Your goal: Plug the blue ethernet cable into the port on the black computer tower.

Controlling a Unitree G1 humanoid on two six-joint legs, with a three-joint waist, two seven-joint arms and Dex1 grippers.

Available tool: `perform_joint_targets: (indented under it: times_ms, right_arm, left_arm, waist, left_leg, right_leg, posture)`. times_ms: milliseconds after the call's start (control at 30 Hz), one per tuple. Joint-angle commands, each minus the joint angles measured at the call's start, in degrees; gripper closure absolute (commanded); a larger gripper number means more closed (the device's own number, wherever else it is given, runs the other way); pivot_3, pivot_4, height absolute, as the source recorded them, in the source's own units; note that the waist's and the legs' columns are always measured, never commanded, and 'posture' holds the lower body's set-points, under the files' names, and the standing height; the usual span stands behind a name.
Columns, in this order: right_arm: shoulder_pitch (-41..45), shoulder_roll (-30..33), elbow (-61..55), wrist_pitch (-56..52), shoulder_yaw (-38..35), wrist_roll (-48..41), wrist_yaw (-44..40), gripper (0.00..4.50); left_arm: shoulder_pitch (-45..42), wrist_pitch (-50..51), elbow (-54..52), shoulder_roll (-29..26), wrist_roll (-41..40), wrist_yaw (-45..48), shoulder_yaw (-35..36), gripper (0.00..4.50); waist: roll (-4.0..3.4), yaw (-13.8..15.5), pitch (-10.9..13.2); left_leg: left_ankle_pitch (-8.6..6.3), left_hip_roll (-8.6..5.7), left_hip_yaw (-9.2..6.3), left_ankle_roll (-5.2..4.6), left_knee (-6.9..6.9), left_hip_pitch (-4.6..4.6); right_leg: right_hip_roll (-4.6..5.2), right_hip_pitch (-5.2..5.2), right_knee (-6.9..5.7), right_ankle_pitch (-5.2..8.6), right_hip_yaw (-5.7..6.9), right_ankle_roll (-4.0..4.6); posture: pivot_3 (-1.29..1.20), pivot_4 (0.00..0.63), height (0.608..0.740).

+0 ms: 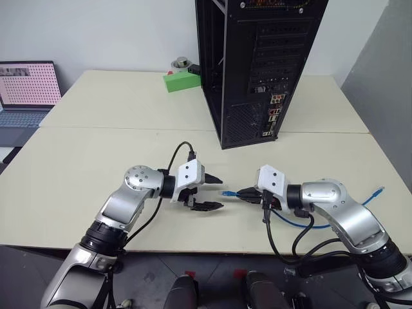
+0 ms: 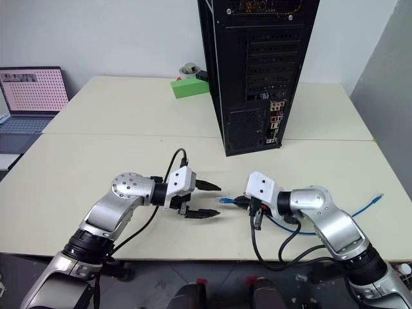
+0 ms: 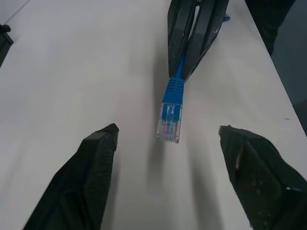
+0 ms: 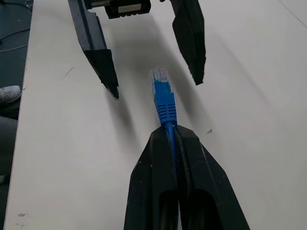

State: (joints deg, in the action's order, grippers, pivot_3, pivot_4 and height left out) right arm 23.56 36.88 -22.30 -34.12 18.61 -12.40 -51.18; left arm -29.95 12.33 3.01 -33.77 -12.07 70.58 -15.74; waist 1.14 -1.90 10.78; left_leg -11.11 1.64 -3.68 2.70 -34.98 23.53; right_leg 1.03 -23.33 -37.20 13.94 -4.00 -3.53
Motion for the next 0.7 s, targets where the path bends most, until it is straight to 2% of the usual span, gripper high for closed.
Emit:
perform_joint_targets:
  times_ms: [33,300,333,500,700]
  right_arm:
    - [1.5,-0.1,-2.7,0.1,0.2,0.1,-0.5,4.5]
    - [2.0,0.0,-3.2,0.0,0.9,0.2,-0.7,4.5]
    - [2.0,0.0,-3.3,0.0,1.0,0.3,-0.7,4.5]
    - [1.9,0.7,-2.8,0.7,1.2,1.2,-1.0,4.5]
    - [1.4,3.9,-2.7,1.5,-1.4,0.0,-4.4,3.21]
  left_arm:
    - [-1.7,-1.7,0.3,0.6,1.0,0.0,-0.2,2.11]
    - [-1.5,-2.5,0.7,2.1,2.0,-0.3,-0.4,4.09]
    - [-1.4,-2.6,0.7,2.2,2.1,-0.3,-0.4,4.22]
    - [-0.8,-4.7,0.8,2.3,2.6,-0.5,-0.3,4.23]
    - [1.2,-16.4,3.1,2.4,6.6,-2.2,-0.6,4.23]
  waist:
    - [0.0,0.0,0.0]
    - [0.0,0.0,0.0]
    - [0.0,0.0,0.0]
    - [0.0,0.0,0.0]
    - [0.0,0.0,0.0]
  left_leg:
    - [0.0,0.0,0.0,0.0,0.0,0.0]
    - [0.0,0.0,0.0,0.0,-0.01,0.01]
    - [0.0,0.0,0.0,0.0,-0.01,0.01]
    - [0.0,0.0,0.0,0.0,-0.01,0.01]
    - [0.0,0.0,0.0,0.0,-0.01,0.01]
  right_leg:
    - [0.0,0.0,0.0,0.0,0.0,0.0]
    - [0.0,0.0,0.0,0.0,0.0,0.0]
    - [0.0,0.0,-0.01,0.0,0.0,0.0]
    - [0.0,0.0,-0.01,0.0,0.0,-0.01]
    - [0.0,0.0,0.0,-0.01,0.0,-0.01]
  posture:
    - [0.0,0.15,0.74]
    - [0.0,0.15,0.74]
    - [0.0,0.15,0.74]
    - [0.0,0.15,0.74]
    - [0.0,0.15,0.74]
